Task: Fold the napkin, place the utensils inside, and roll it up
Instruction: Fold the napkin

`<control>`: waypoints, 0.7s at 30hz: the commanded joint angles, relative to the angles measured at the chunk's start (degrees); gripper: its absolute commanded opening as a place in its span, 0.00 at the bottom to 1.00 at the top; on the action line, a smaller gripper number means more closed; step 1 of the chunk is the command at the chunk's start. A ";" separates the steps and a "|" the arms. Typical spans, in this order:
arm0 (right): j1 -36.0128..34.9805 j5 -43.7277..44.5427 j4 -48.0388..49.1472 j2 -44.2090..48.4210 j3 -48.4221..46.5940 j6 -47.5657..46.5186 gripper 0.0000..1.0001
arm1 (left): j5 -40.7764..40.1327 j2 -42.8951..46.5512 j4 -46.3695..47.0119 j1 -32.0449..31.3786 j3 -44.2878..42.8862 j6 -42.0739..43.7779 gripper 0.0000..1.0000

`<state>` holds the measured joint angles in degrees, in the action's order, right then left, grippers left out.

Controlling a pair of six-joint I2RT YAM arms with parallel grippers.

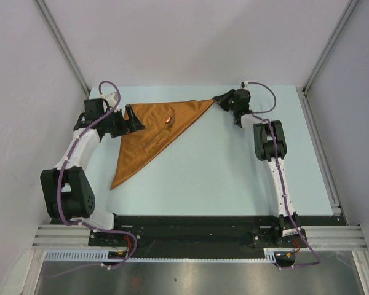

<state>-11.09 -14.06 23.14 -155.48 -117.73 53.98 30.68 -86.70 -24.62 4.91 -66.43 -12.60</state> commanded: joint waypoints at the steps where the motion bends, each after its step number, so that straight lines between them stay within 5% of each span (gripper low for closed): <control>1: -0.16 -0.70 9.55 2.36 3.03 1.48 0.00 | 1.58 0.21 0.63 0.37 -0.63 -0.23 0.99; 21: -17.55 -14.23 19.14 15.73 15.51 4.73 0.00 | 2.28 4.60 3.97 0.37 1.92 -2.87 0.99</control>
<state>-24.80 -23.51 38.52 -142.43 -104.90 56.62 31.73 -85.38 -23.46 4.91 -64.97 -14.15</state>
